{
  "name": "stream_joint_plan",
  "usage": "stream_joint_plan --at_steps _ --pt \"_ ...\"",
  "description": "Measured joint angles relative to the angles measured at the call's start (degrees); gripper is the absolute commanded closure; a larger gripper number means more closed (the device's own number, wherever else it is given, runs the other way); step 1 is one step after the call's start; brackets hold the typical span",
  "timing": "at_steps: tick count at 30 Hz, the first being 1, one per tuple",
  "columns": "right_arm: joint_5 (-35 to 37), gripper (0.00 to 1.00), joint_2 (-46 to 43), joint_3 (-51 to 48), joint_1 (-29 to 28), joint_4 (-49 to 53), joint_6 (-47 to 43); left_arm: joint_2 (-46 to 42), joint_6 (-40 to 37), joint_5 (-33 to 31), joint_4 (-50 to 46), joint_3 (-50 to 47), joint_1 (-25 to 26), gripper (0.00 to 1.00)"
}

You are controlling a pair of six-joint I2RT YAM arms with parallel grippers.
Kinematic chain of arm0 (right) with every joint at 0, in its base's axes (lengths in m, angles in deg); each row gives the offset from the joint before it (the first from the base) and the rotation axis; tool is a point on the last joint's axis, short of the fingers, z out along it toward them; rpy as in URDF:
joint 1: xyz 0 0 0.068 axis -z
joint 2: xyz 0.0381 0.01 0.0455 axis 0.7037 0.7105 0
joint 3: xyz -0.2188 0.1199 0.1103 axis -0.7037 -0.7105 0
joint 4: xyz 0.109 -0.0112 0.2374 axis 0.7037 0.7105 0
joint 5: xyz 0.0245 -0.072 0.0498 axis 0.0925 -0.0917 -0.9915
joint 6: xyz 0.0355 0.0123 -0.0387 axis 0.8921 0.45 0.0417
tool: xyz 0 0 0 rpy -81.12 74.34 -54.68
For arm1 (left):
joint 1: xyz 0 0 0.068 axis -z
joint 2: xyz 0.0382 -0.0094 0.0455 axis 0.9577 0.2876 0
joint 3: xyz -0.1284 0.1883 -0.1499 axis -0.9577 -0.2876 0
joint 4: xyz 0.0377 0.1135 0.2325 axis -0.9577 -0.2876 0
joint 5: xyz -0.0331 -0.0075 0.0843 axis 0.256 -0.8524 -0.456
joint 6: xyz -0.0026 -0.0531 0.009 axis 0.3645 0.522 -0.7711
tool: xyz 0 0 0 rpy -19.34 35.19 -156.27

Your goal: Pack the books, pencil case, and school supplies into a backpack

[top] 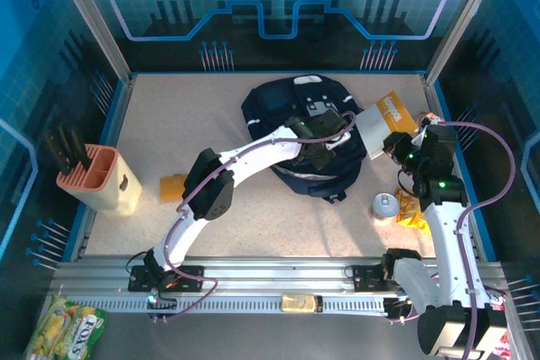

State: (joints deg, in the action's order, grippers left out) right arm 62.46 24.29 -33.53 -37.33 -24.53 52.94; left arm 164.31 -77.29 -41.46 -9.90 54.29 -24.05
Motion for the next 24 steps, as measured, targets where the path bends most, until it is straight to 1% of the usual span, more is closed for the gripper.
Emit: stream_joint_plan --at_steps 4,8,12,18,24 --pt "1.97 0.97 -1.31 0.15 0.61 2.32 -0.98 -4.15 2.36 2.05 1.84 -1.97 -1.7 1.0" --pt "4.11 0.97 -2.67 0.61 0.94 5.14 -2.47 -11.08 5.09 4.98 6.56 -8.0 -4.63 1.0" --pt "5.55 0.97 -3.19 1.88 0.98 7.85 -3.34 -16.68 7.48 6.19 11.41 -13.31 -7.17 1.0" --pt "6.19 0.98 -5.05 1.51 1.03 10.58 -2.58 -17.59 10.58 6.84 14.12 -13.92 -8.04 1.0" --pt "1.2 0.98 -5.22 -2.16 0.81 10.16 2.29 -17.07 12.41 8.55 14.88 -13.33 -8.04 1.0"
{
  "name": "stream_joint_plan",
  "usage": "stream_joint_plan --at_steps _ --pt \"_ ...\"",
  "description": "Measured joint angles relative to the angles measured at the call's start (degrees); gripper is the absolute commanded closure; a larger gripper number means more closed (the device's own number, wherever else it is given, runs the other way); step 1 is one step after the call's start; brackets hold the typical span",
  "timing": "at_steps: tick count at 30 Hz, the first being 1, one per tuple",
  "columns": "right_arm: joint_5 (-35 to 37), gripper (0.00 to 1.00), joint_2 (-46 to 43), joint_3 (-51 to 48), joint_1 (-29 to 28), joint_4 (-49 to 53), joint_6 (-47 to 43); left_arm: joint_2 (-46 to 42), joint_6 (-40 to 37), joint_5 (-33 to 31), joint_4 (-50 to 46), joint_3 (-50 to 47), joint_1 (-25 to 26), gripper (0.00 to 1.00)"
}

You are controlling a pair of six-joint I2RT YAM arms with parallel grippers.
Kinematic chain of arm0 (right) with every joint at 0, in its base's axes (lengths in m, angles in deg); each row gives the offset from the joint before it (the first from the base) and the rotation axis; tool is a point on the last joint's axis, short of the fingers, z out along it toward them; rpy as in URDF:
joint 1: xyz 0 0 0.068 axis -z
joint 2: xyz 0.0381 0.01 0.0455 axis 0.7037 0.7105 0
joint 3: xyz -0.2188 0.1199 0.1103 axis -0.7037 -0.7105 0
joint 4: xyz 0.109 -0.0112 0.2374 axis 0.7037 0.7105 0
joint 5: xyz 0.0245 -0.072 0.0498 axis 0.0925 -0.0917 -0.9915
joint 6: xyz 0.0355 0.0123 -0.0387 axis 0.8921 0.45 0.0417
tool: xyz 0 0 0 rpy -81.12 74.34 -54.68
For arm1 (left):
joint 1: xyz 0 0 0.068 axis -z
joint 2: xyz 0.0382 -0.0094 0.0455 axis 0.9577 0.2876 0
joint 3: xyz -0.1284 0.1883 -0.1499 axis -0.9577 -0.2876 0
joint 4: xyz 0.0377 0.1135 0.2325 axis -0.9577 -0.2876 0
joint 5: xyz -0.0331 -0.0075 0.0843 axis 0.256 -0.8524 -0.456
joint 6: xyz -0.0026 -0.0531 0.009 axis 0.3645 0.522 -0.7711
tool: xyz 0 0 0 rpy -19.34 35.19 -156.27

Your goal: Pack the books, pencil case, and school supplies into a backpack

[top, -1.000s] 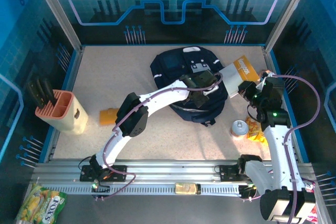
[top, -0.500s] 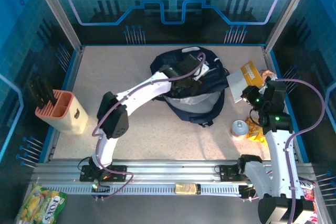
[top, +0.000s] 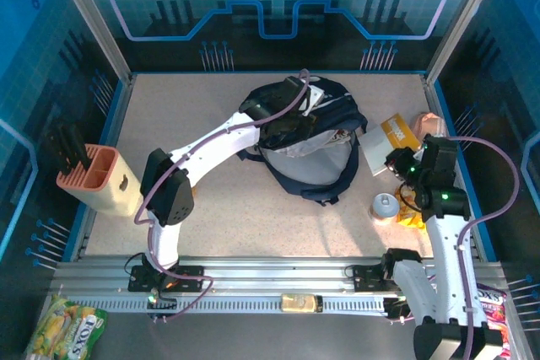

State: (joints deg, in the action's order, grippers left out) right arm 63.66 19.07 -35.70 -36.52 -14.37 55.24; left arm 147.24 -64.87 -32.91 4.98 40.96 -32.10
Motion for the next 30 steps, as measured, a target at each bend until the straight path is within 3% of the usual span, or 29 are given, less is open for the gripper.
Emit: stream_joint_plan --at_steps 4,12,18,30 --pt "-4.9 0.97 0.0 -4.55 -1.84 -5.03 5.57 0.17 0.15 1.01 0.35 0.33 0.0 1.0" --pt "-12.09 0.97 5.66 -10.93 -8.33 -24.26 16.41 0.2 1.16 1.79 0.57 0.85 -0.07 1.0" --pt "-10.99 0.96 12.72 -12.41 -12.35 -33.59 21.16 0.2 1.6 2.64 0.66 0.85 -0.15 1.0" --pt "-2.75 0.93 23.06 -13.9 -16.83 -39.65 27.98 0.17 2.73 3.1 0.68 0.85 -0.15 1.0"
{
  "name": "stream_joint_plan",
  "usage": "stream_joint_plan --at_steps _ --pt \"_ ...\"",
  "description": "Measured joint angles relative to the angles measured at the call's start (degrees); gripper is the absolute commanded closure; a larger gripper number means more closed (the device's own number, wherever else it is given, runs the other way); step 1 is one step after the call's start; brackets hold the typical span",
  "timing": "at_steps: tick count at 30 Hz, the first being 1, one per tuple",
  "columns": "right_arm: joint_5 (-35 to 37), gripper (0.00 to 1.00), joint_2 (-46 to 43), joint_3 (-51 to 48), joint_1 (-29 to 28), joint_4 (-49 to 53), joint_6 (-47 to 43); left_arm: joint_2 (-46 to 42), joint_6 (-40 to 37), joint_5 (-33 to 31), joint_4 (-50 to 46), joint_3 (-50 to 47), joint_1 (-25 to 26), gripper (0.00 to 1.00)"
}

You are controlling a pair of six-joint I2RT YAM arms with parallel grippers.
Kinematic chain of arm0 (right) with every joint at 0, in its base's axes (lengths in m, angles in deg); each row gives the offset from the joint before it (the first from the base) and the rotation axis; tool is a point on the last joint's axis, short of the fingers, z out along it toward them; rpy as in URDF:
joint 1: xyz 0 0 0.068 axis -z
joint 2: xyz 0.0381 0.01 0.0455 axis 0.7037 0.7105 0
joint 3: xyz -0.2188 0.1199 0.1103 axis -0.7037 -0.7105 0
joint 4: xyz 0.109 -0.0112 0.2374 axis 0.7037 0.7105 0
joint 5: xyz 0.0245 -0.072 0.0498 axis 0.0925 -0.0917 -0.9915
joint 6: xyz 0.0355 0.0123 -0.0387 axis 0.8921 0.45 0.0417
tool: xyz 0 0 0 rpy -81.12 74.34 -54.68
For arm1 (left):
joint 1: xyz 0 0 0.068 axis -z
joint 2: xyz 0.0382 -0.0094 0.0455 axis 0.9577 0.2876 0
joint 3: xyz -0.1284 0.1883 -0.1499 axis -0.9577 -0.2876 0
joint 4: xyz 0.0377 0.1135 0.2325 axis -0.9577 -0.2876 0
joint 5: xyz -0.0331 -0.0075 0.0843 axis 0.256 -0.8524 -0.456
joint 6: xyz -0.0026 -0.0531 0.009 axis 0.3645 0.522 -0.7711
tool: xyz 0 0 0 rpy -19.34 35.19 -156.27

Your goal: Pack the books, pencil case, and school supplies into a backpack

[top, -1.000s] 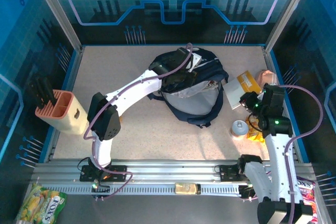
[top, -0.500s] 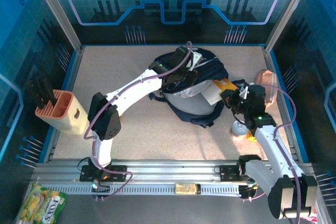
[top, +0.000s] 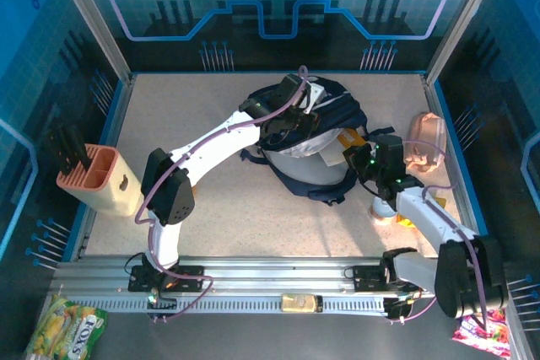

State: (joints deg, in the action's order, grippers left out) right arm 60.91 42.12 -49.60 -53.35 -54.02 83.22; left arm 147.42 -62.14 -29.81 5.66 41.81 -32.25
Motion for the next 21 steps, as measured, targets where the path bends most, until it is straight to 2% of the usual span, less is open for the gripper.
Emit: stream_joint_plan --at_steps 6,17,19,21 --pt "-0.92 0.91 9.9 2.43 -0.48 -2.56 0.63 -0.02 0.63 1.4 0.0 0.0 -0.44 1.0" --pt "-1.99 0.88 22.47 8.41 -2.34 -11.54 2.21 -0.04 4.76 5.09 0.44 0.61 -2.27 1.0" --pt "-2.05 0.86 24.72 10.54 -2.95 -12.59 2.14 -0.04 4.92 5.18 0.44 1.07 -2.34 1.0" --pt "-2.32 0.79 26.8 12.61 -3.39 -13.66 2.1 -0.04 5.16 5.35 0.44 1.38 -2.62 1.0"
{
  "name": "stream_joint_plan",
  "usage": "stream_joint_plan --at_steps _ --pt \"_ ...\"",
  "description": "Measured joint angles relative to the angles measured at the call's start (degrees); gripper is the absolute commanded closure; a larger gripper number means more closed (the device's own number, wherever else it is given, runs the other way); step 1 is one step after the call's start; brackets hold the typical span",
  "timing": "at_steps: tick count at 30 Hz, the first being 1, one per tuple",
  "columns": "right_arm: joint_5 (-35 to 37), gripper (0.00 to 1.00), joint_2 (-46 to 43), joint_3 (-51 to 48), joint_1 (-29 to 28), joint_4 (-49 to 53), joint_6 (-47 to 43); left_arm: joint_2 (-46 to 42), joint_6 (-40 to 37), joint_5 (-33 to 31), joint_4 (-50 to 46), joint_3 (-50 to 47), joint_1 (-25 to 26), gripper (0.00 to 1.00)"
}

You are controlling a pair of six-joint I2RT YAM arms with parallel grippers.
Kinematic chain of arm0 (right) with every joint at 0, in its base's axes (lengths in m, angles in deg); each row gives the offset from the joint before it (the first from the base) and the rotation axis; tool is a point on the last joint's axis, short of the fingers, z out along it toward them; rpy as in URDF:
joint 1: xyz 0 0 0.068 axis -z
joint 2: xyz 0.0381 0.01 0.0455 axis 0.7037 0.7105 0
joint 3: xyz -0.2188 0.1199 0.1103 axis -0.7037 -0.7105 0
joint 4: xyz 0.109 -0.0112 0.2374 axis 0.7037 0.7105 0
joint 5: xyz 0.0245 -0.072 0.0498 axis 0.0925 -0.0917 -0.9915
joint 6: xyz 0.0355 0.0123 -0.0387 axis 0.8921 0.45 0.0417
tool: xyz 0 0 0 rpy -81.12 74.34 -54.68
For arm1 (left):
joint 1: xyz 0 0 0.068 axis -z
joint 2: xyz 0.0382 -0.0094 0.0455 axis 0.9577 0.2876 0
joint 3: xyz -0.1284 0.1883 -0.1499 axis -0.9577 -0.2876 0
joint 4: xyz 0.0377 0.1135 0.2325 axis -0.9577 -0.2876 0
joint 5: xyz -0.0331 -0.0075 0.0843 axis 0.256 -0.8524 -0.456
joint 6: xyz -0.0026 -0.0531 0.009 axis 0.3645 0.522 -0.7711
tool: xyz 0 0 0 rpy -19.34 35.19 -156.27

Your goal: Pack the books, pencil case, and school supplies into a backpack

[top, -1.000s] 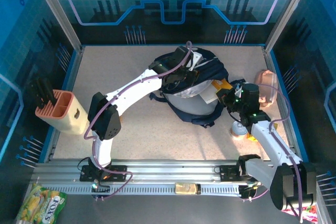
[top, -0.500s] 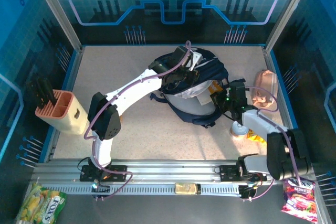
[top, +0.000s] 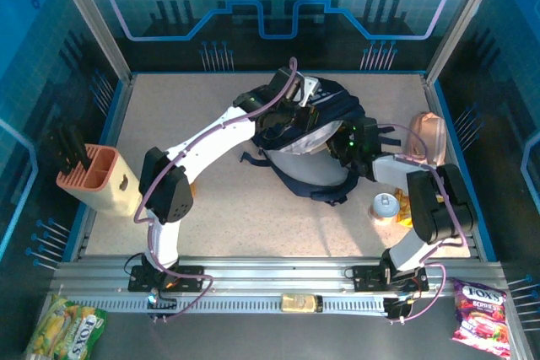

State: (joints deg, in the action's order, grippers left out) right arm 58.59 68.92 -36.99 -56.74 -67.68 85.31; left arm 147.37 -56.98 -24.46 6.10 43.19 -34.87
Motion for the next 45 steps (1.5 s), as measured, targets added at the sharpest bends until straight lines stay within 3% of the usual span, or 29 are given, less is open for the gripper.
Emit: stream_joint_plan --at_steps 7,13,19,25,28,32,37,45 --pt "-3.34 0.5 2.36 2.19 -0.09 -1.84 -2.32 0.0 1.2 0.83 0.0 0.0 -0.5 1.0" --pt "-3.58 0.35 -5.95 -2.58 -0.07 1.09 -5.66 0.0 1.36 1.9 0.0 -0.02 -1.16 1.0" --pt "-0.87 0.33 -19.39 -9.11 0.07 7.48 -8.72 0.0 2.64 3.15 0.07 -0.15 -1.86 1.0" --pt "6.78 0.3 -32.85 -13.51 0.35 21.2 -12.31 0.0 3.39 5.25 1.18 -1.7 -2.21 0.99" --pt "11.23 0.29 -39.23 -12.98 0.5 28.3 -14.91 0.0 3.85 6.97 1.53 -2.27 -2.34 0.7" --pt "16.46 0.29 -44.44 -8.92 0.57 36.74 -18.34 -0.39 5.07 9.6 3.23 -3.54 -2.69 0.43" --pt "21.62 0.28 -47.6 -3.85 0.55 41.7 -21.31 -4.26 6.56 10.49 4.72 -10.71 -3.63 0.3" --pt "20.63 0.28 -42.64 -2.64 0.39 42.03 -22.6 -13.31 13.31 9.05 9.86 -26.88 -10.86 0.28"
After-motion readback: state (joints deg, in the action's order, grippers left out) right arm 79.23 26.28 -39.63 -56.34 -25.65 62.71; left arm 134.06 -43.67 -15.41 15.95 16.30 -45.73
